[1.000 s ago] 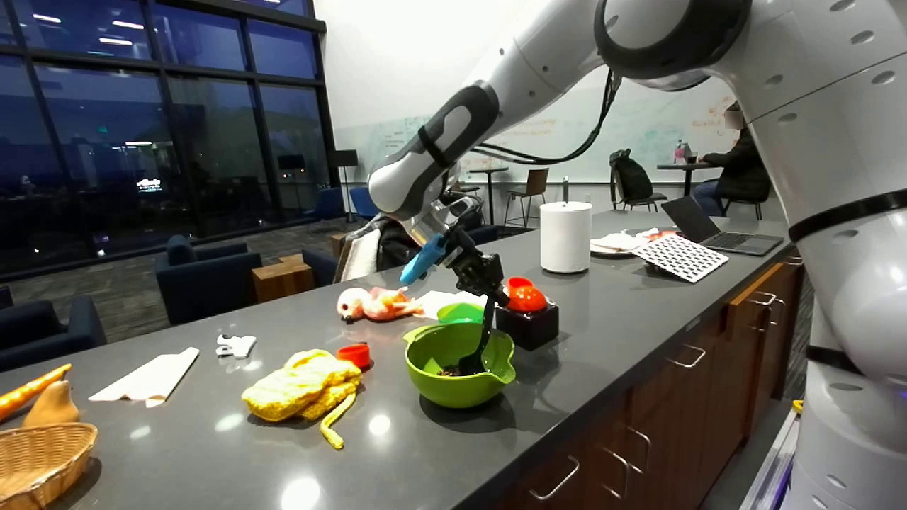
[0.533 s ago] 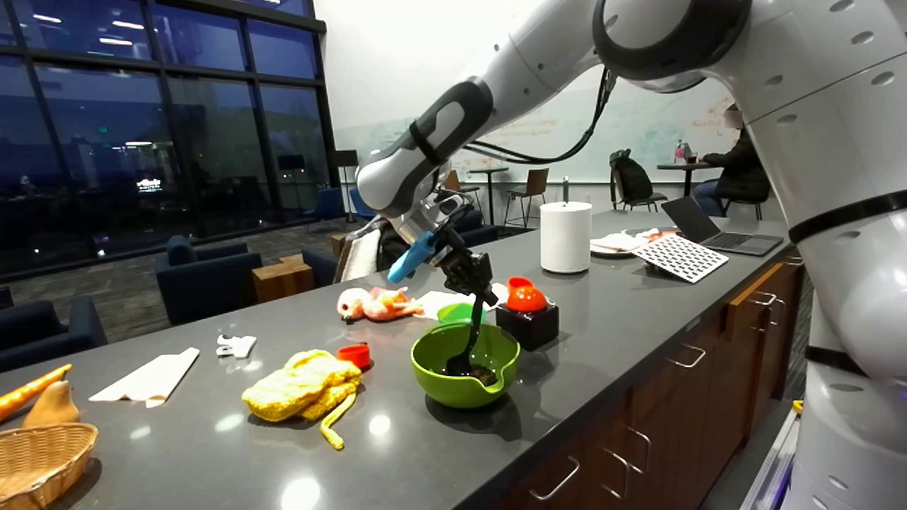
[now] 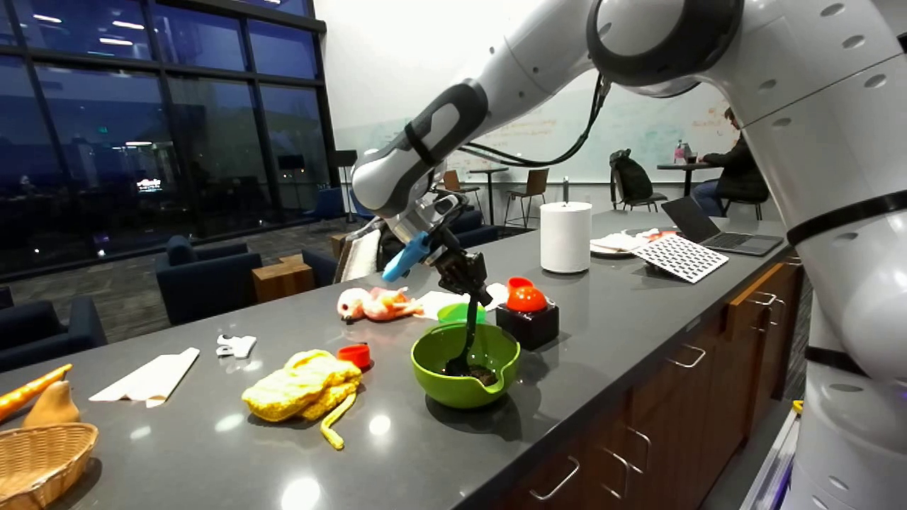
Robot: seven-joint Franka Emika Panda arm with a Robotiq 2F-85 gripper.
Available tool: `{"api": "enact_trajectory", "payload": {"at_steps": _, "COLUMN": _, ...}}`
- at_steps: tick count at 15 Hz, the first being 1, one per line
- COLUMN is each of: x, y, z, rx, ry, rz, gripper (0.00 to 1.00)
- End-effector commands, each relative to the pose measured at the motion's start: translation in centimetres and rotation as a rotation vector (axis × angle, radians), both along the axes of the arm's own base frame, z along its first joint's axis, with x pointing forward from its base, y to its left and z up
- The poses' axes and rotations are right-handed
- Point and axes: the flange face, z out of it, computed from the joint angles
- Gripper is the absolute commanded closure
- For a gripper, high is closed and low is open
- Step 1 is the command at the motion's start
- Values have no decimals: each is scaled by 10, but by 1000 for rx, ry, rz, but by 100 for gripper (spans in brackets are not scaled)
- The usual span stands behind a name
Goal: Use the black ladle to stir the contents in the light green bowl.
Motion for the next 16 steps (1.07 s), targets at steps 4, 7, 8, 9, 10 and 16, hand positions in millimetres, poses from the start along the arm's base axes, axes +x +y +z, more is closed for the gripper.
{"api": "enact_trajectory", "payload": {"at_steps": 4, "x": 4, "y": 2, "z": 8, "rx": -2, "ry": -10, "rz": 16, "gripper": 41}}
{"api": "enact_trajectory", "payload": {"at_steps": 7, "x": 3, "y": 5, "z": 18, "rx": -24, "ry": -47, "rz": 17, "gripper": 20}}
{"api": "enact_trajectory", "payload": {"at_steps": 8, "x": 4, "y": 6, "z": 23, "rx": -49, "ry": -63, "rz": 19, "gripper": 12}}
{"api": "enact_trajectory", "payload": {"at_steps": 9, "x": 5, "y": 7, "z": 28, "rx": -83, "ry": -78, "rz": 21, "gripper": 6}}
{"api": "enact_trajectory", "payload": {"at_steps": 10, "x": 7, "y": 8, "z": 32, "rx": -111, "ry": -95, "rz": 23, "gripper": 0}}
{"api": "enact_trajectory", "payload": {"at_steps": 16, "x": 18, "y": 2, "z": 61, "rx": -9, "ry": -144, "rz": 27, "gripper": 0}}
